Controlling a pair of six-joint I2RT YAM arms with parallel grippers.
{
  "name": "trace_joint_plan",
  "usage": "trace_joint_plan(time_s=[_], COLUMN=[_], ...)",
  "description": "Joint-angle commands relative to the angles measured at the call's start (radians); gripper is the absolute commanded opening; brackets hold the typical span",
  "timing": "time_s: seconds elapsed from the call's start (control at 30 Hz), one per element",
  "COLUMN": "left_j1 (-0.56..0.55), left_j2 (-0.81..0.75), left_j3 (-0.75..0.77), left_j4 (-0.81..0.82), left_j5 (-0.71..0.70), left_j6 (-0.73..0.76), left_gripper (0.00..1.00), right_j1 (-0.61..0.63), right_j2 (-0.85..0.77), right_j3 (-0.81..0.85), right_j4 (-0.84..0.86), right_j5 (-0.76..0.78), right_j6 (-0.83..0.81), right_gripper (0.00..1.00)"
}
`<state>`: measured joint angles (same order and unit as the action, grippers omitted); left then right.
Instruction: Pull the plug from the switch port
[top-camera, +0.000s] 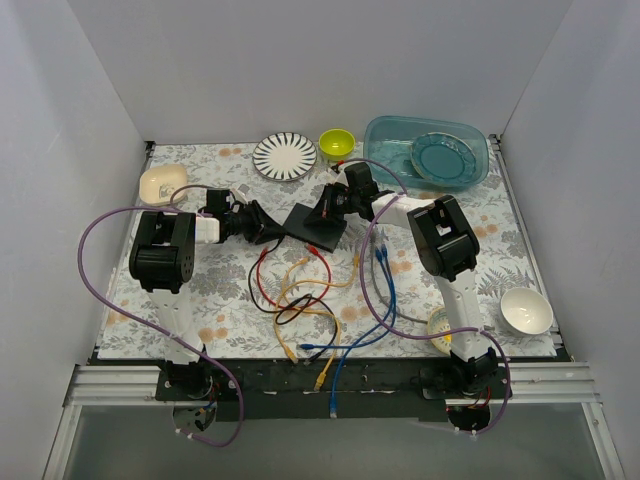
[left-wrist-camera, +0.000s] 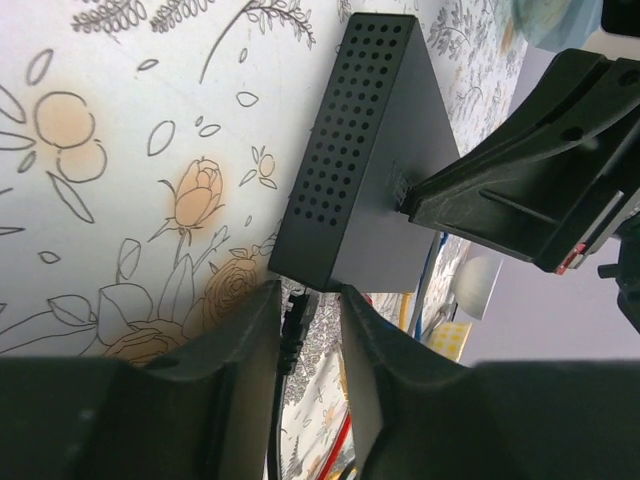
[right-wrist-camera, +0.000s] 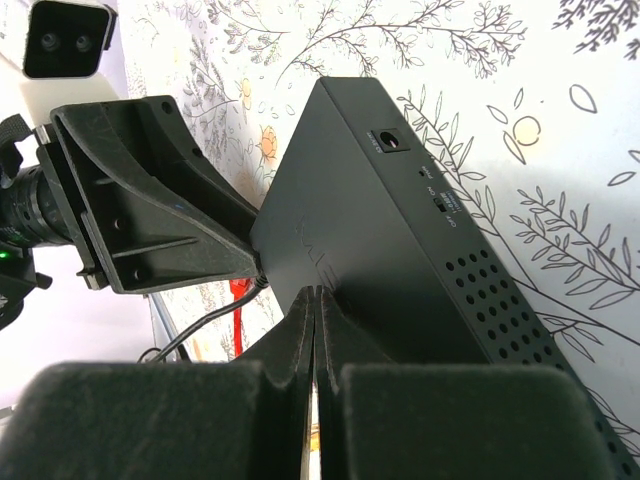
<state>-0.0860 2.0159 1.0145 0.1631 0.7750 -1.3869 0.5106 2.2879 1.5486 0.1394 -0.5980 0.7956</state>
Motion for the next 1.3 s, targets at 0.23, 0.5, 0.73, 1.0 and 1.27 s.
trace_joint_plan(time_s=[0.23,0.5,0.73,1.0,1.27], left_j1=[-0.006,-0.006,-0.006,-0.006,-0.004], left_j2=[-0.011,-0.04,-0.032,-0.085,-0.022], left_j3=[0.018,-0.013,-0.008,-0.053,0.015], left_j4=[-0.154,-0.157,-0.157,-0.117,-0.145], left_j5=[-0.154,-0.168,-0.164,-0.171,-0.148], left_j6=[0.141,0.172,0.17,0.192,0.23], left_gripper=[0.17,0.32,0.31,0.48,0.36], right_j1=[-0.006,-0.007,-0.007,-0.009,-0.011], right_j2=[0.042,0.047,0.054,0.05,0.048], right_j3=[0.007,0.01,0.011,0.005,0.002], right_j4=[-0.096,-0.096,-0.098,-0.096,-0.096], right_j5=[0.061,0.06,0.06,0.058,0.058], right_j6=[-0.052,-0.052,-0.052,-0.053,-0.056], right_gripper=[0.01,0.01,0.01,0.01,0.01])
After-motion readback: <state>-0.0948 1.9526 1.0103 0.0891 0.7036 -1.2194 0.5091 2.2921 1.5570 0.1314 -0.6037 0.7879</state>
